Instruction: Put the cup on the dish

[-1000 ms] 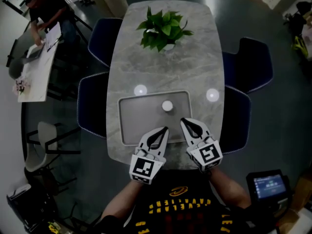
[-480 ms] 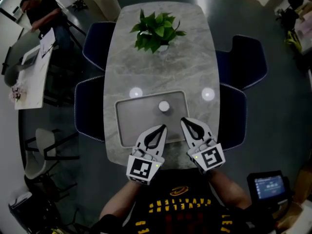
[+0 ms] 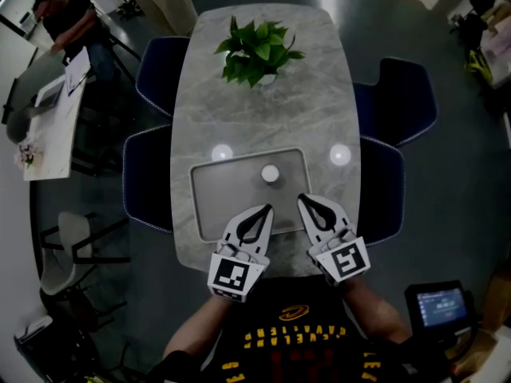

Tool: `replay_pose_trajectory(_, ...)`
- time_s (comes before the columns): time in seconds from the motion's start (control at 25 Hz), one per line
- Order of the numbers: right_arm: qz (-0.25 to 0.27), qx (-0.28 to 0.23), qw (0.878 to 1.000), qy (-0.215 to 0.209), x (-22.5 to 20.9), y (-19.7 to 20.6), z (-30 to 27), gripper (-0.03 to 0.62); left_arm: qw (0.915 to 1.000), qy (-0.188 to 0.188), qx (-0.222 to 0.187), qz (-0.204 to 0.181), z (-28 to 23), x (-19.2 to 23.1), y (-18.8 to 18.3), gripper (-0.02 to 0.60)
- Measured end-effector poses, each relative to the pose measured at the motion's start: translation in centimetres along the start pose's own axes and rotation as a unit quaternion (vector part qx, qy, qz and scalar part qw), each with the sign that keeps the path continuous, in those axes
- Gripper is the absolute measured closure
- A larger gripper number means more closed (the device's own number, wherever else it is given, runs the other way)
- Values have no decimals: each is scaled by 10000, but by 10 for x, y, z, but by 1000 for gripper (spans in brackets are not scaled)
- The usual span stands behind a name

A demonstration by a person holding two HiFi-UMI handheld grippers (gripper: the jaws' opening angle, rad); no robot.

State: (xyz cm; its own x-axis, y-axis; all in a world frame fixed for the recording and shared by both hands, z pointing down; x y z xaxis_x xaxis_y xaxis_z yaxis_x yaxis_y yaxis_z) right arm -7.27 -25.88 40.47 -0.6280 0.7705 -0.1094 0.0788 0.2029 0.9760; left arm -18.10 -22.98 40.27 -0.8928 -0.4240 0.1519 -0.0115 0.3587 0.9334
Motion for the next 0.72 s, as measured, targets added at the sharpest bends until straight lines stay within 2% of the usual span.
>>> replay_pose_trajectory(0.72, 96, -139, 9999, -16, -1, -15, 6, 588, 9999, -126, -12, 41, -4, 1, 7, 581)
Point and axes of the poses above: the fingertips, and each gripper's own axes: z backward along the fingers, x to its left, y out of its underside, the point moved 4 cm from there along z, backward along the fingers, and after that the axes turned 6 degrees about -y, right-handed, at the moved point
